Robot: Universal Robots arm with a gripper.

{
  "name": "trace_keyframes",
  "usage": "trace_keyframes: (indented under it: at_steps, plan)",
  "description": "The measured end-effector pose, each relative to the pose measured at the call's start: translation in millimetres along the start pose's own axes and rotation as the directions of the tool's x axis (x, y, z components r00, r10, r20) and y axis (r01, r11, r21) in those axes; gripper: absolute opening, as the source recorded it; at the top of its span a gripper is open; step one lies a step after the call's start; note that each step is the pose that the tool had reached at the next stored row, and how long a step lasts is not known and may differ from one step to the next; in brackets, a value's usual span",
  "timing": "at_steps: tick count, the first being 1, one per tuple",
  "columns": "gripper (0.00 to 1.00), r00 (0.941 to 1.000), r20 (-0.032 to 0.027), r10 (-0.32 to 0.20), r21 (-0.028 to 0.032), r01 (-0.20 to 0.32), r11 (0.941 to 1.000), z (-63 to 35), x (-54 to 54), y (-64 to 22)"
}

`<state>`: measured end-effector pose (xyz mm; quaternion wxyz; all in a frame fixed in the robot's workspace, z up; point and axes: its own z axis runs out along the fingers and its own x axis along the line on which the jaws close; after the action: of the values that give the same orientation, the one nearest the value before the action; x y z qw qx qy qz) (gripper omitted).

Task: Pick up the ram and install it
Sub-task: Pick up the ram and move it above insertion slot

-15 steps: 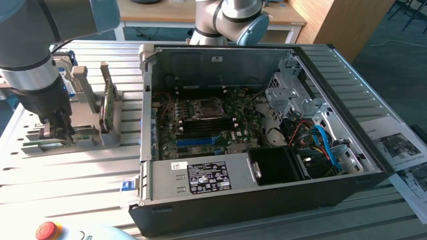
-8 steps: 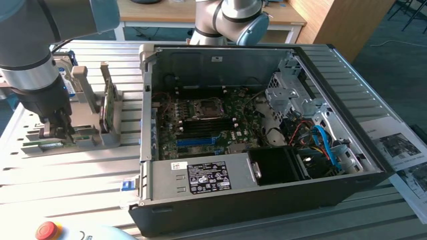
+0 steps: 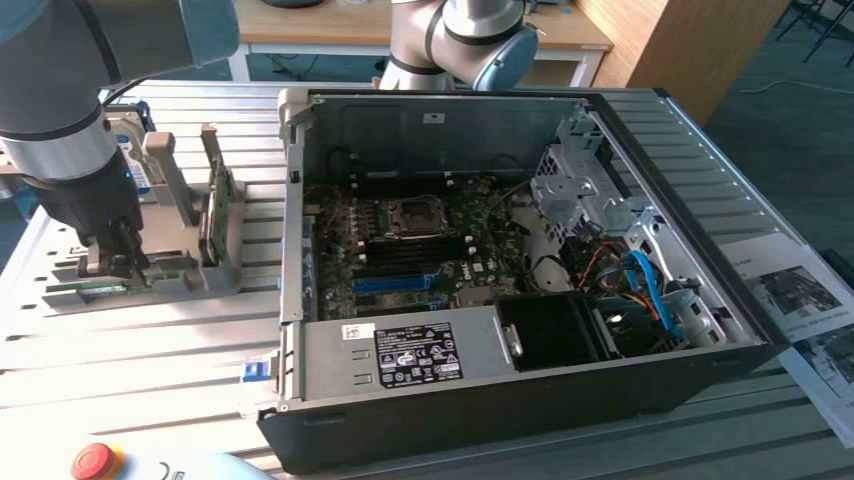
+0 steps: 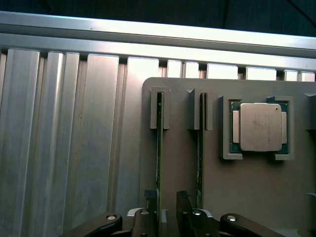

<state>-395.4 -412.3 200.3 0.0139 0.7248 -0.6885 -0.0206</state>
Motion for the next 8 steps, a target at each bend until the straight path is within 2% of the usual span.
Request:
trace_keyframes:
  at_steps: [8]
  plan:
    - [0.30,1.0000,0.0000,0.000,0.0001,0.000,1.0000,0.0,1.4,0.0]
